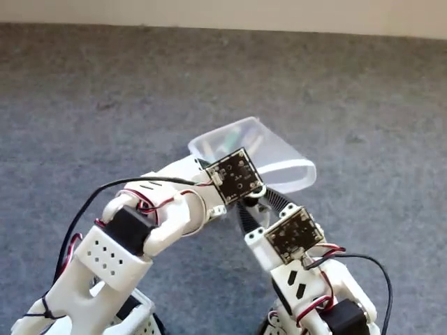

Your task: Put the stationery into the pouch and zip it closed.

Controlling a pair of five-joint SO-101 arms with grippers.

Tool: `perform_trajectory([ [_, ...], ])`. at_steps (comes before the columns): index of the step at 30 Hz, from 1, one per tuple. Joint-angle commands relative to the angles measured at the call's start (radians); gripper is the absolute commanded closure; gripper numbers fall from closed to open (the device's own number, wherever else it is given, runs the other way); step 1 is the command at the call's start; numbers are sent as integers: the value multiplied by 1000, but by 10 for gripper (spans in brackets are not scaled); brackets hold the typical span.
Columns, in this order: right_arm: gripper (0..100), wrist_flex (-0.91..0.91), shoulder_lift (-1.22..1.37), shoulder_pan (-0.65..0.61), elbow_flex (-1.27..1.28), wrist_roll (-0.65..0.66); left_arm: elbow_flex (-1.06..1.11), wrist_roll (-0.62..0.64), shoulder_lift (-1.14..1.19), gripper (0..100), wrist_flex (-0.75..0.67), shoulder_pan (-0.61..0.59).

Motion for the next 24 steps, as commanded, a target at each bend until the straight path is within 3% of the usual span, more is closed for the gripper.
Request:
perform_trajectory([
  [1,994,-71,2,64,-45,-18,30,35,-19,780,-109,10],
  [6,994,-84,2,79,-44,-20,88,37,-19,844,-226,8],
  [11,994,-85,2,81,-44,-71,94,38,-19,882,-241,10],
  [16,994,-130,4,82,-42,-74,88,141,-30,880,-241,10],
  [21,994,-139,4,79,-41,-75,133,196,-179,809,-245,10],
  [24,994,-139,4,79,-41,-75,189,207,-266,819,-281,15],
])
